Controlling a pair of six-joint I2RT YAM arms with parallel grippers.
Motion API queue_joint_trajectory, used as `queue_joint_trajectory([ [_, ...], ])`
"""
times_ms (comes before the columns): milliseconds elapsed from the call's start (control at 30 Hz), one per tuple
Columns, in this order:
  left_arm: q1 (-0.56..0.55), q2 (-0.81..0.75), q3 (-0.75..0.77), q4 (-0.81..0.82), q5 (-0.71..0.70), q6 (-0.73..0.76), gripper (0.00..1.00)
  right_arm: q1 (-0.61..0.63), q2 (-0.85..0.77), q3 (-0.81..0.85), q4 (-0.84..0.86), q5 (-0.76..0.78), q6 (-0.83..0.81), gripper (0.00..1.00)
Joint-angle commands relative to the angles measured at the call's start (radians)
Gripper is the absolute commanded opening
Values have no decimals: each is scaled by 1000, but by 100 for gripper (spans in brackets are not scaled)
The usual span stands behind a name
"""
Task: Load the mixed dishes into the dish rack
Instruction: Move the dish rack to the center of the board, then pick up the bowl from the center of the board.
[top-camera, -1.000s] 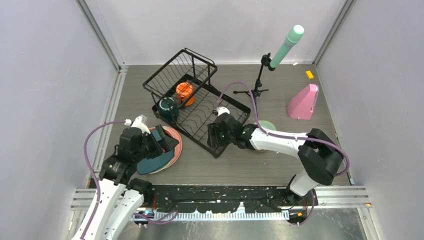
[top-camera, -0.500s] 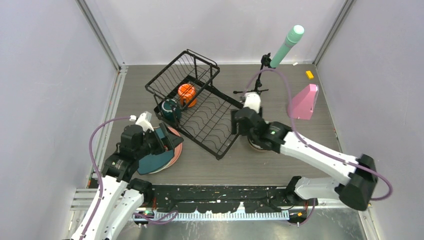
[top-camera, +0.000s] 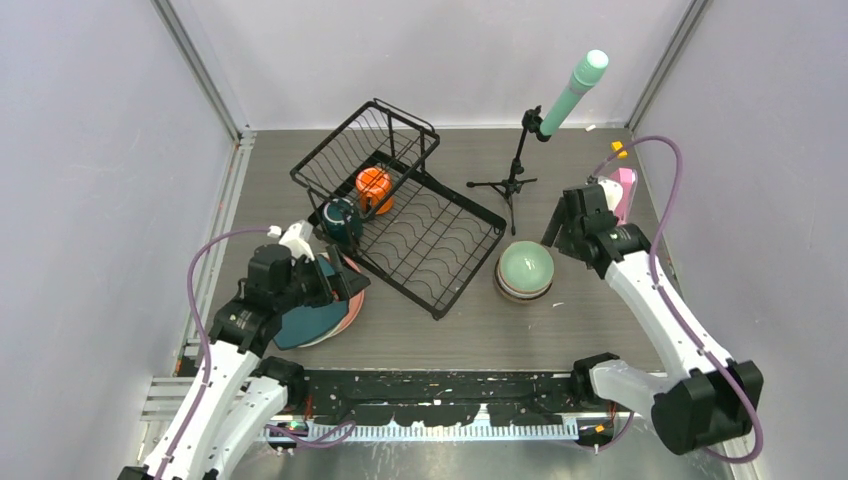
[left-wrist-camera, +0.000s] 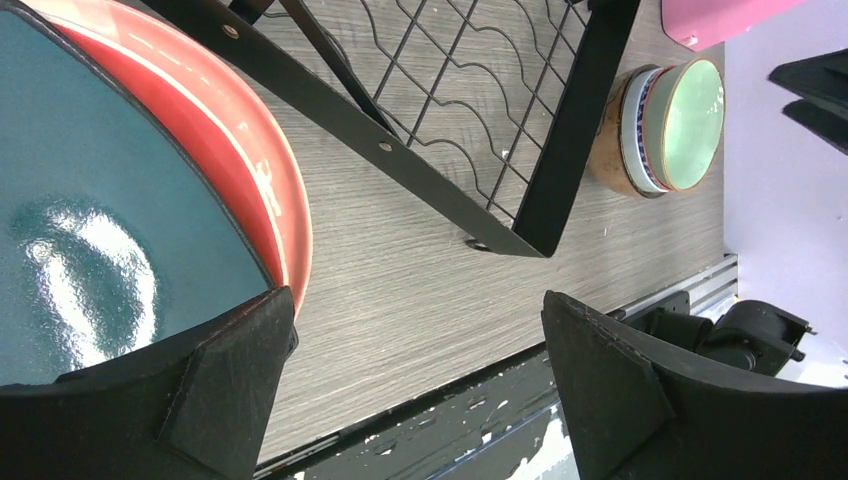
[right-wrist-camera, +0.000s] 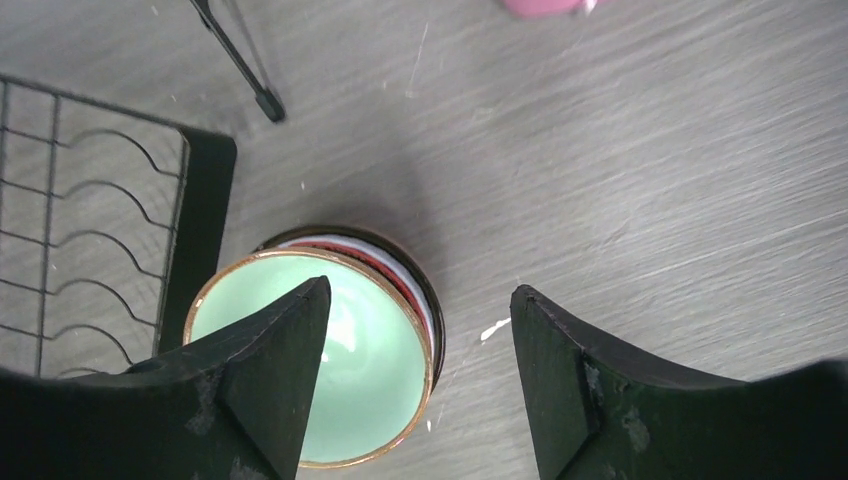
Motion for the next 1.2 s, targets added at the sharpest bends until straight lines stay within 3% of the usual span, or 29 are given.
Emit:
queue_joint_trajectory([
  [0,-5,-15,32,20,23,32,98,-25,56,2,-18,-145,53,70],
  [300,-5,-48,42,37,11,10,100,-25,33,-56,31,-169,68,66],
  [600,-22,24,44,91,78,28,99,-26,41,-130,88,-184,69,61],
  [733,-112,21,76,54,-64,73,100,-26,50,-141,107,-172,68,55],
  [933,-365,86,112,52,-278,93,100,-26,59,-147,115,-151,56,49],
  [1167,-471,189,159,73,-347,128,100,-25,74,-152,115,-160,48,45],
])
